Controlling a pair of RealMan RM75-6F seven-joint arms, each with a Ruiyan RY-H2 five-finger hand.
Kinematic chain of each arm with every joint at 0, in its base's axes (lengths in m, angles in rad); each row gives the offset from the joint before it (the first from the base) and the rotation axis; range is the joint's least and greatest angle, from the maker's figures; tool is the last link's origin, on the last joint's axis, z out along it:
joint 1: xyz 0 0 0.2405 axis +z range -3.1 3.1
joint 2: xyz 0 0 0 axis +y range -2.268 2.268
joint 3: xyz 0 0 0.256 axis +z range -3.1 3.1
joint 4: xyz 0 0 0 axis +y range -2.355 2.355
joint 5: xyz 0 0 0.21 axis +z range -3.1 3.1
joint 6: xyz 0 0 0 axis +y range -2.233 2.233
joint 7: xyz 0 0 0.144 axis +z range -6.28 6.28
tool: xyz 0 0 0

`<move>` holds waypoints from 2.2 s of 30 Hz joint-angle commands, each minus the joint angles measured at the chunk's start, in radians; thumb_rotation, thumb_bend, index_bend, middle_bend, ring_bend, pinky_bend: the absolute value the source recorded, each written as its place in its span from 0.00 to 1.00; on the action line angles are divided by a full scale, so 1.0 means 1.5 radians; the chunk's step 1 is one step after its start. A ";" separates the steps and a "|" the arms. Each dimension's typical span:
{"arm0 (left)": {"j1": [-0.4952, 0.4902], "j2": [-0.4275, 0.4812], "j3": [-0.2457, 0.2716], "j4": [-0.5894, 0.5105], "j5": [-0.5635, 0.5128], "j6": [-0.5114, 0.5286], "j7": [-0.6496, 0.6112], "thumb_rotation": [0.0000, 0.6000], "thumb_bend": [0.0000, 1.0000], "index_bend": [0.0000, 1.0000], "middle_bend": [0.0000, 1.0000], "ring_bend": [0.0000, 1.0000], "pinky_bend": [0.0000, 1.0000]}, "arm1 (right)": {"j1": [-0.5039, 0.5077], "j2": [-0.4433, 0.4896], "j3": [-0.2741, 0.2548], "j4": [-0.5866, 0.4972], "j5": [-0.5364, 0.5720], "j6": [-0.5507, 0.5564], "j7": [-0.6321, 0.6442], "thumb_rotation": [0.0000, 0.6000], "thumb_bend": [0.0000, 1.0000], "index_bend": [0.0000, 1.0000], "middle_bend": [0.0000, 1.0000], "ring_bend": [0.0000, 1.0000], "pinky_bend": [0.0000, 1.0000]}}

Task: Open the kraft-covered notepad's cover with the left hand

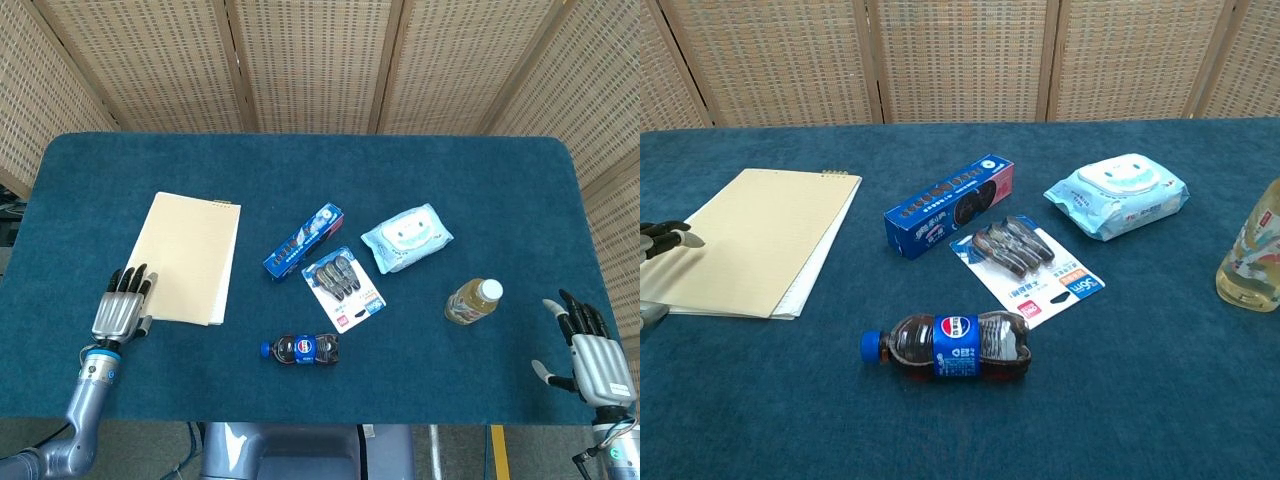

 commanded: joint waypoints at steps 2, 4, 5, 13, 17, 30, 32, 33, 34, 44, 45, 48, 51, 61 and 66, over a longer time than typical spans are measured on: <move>-0.004 -0.008 -0.003 0.013 0.000 0.001 0.000 1.00 0.37 0.09 0.00 0.00 0.00 | 0.000 0.000 0.000 0.000 0.000 0.000 0.000 1.00 0.26 0.11 0.00 0.00 0.00; -0.005 -0.010 -0.005 0.014 -0.001 0.001 -0.003 1.00 0.37 0.09 0.00 0.00 0.00 | 0.000 0.000 0.000 0.000 0.000 0.000 0.000 1.00 0.26 0.11 0.00 0.00 0.00; -0.006 -0.010 -0.006 0.014 -0.001 0.001 -0.003 1.00 0.37 0.09 0.00 0.00 0.00 | 0.000 0.000 0.000 0.000 0.000 -0.001 0.000 1.00 0.26 0.11 0.00 0.00 0.00; -0.008 -0.009 -0.013 0.003 -0.012 -0.005 -0.008 1.00 0.37 0.09 0.00 0.00 0.00 | 0.000 0.000 0.000 0.001 -0.001 0.001 -0.001 1.00 0.26 0.11 0.00 0.00 0.00; -0.010 -0.006 -0.017 -0.003 -0.021 -0.008 -0.006 1.00 0.37 0.09 0.00 0.00 0.00 | 0.000 0.000 0.000 0.001 -0.001 0.001 -0.001 1.00 0.26 0.11 0.00 0.00 0.00; -0.019 -0.011 -0.022 0.004 -0.039 -0.018 0.001 1.00 0.46 0.09 0.00 0.00 0.00 | 0.000 0.000 0.000 0.000 -0.001 0.000 -0.002 1.00 0.26 0.11 0.00 0.00 0.00; -0.023 -0.014 -0.023 0.007 -0.041 -0.020 0.005 1.00 0.46 0.09 0.00 0.00 0.00 | 0.000 0.000 0.000 0.000 -0.001 0.000 -0.002 1.00 0.26 0.11 0.00 0.00 0.00; -0.024 -0.015 -0.024 0.008 -0.042 -0.020 0.006 1.00 0.46 0.09 0.00 0.00 0.00 | 0.000 0.000 0.000 0.000 -0.001 0.000 -0.002 1.00 0.26 0.11 0.00 0.00 0.00; -0.026 -0.016 -0.024 0.009 -0.043 -0.021 0.008 1.00 0.46 0.09 0.00 0.00 0.00 | 0.000 0.000 0.000 0.000 -0.001 0.000 -0.002 1.00 0.26 0.11 0.00 0.00 0.00; -0.039 -0.030 -0.026 0.026 -0.061 -0.033 0.030 1.00 0.46 0.09 0.00 0.00 0.00 | 0.000 0.001 0.000 0.001 -0.001 -0.001 0.001 1.00 0.26 0.11 0.00 0.00 0.00; -0.039 -0.032 -0.027 0.027 -0.061 -0.032 0.031 1.00 0.46 0.09 0.00 0.00 0.00 | 0.000 0.000 0.000 0.001 -0.001 0.000 0.001 1.00 0.26 0.11 0.00 0.00 0.00; -0.042 -0.037 -0.026 0.033 -0.058 -0.030 0.035 1.00 0.47 0.09 0.00 0.00 0.00 | 0.000 0.000 0.000 0.000 -0.001 -0.001 0.001 1.00 0.26 0.11 0.00 0.00 0.00; -0.046 -0.044 -0.024 0.044 -0.051 -0.024 0.041 1.00 0.49 0.09 0.00 0.00 0.00 | 0.000 0.000 0.000 0.000 -0.001 0.000 0.001 1.00 0.26 0.11 0.00 0.00 0.00; -0.058 -0.069 -0.027 0.076 -0.029 -0.006 0.038 1.00 0.65 0.09 0.00 0.00 0.00 | 0.000 0.001 0.000 0.000 -0.001 0.000 0.004 1.00 0.26 0.11 0.00 0.00 0.00; -0.062 -0.076 -0.031 0.088 -0.030 -0.007 0.040 1.00 0.67 0.09 0.00 0.00 0.00 | 0.000 0.002 0.000 0.000 -0.001 -0.002 0.005 1.00 0.26 0.11 0.00 0.00 0.00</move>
